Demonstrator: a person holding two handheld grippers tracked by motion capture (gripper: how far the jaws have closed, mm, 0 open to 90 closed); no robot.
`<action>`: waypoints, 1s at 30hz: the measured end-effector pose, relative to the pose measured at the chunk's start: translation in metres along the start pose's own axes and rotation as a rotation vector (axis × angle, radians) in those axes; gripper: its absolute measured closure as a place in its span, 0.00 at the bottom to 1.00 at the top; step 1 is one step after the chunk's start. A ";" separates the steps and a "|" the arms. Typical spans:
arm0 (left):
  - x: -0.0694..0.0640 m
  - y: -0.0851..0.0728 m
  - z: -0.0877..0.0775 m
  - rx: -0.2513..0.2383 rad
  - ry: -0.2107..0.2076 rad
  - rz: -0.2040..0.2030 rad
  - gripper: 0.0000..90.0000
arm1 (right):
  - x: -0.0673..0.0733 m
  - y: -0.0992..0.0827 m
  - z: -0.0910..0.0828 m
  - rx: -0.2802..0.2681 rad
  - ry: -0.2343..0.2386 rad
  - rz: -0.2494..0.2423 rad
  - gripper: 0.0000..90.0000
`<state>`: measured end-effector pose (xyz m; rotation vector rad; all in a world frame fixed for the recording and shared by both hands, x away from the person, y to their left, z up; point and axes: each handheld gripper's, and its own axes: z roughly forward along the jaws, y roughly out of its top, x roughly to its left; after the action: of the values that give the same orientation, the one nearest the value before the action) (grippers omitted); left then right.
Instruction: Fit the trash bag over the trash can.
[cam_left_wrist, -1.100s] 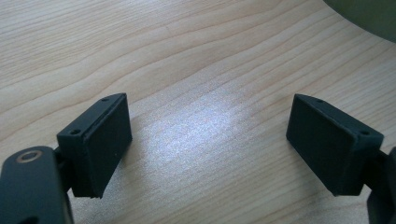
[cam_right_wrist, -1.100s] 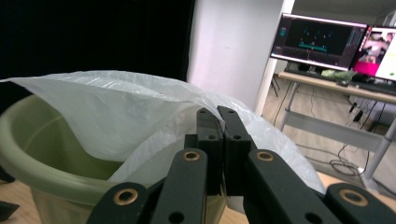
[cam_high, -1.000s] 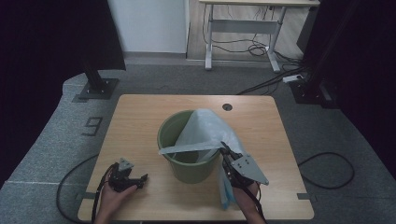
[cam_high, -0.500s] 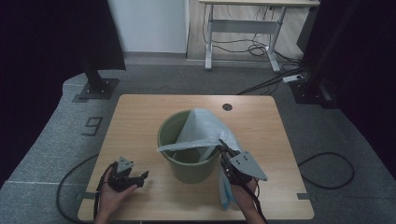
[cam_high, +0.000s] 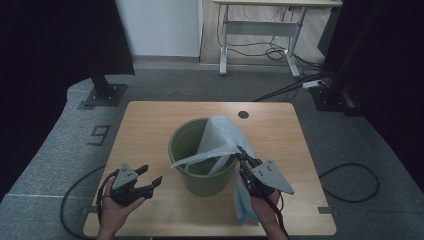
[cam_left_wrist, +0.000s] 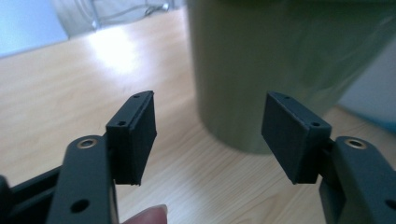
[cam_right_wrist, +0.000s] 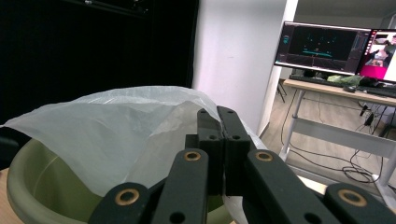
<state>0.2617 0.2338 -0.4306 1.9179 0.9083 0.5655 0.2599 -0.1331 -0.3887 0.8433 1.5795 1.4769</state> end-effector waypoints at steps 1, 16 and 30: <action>-0.006 0.009 -0.006 -0.025 -0.018 0.015 0.42 | 0.000 0.000 0.000 0.006 0.003 -0.005 0.98; -0.017 0.038 -0.014 -0.063 -0.188 0.031 0.49 | -0.007 0.000 0.001 0.017 -0.007 0.010 0.98; -0.034 0.068 0.005 -0.040 -0.248 0.057 0.69 | -0.004 0.000 0.002 0.015 0.012 0.016 0.97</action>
<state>0.2693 0.1832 -0.3738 1.9318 0.6813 0.3655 0.2630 -0.1355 -0.3882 0.8594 1.5980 1.4851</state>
